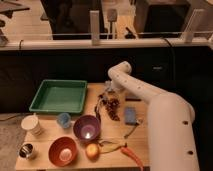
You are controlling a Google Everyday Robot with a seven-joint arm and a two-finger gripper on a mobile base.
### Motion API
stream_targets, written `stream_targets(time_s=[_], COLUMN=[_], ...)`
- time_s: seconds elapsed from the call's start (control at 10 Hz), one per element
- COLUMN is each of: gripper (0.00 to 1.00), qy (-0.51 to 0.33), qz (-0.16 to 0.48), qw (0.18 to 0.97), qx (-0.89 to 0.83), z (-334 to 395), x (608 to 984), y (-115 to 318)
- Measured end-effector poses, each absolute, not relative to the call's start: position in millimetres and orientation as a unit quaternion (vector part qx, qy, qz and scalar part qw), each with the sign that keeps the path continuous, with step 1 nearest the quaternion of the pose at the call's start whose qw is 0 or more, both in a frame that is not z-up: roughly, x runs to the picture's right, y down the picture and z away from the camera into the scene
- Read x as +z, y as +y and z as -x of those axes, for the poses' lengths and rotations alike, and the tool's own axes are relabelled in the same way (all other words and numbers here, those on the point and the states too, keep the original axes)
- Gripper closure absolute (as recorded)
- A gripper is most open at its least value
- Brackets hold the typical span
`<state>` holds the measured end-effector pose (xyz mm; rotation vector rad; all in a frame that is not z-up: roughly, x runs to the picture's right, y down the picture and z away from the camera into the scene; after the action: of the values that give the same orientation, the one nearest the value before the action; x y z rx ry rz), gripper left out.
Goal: Wipe red bowl with towel
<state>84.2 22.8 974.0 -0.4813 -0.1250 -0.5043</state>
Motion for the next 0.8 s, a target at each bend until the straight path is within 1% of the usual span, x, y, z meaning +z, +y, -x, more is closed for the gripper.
stream_targets(time_s=[0.8], gripper=[0.2], qy=[-0.076], qz=[0.17], qw=[0.952], qx=[-0.242], z=[-80], x=[992], y=[-7])
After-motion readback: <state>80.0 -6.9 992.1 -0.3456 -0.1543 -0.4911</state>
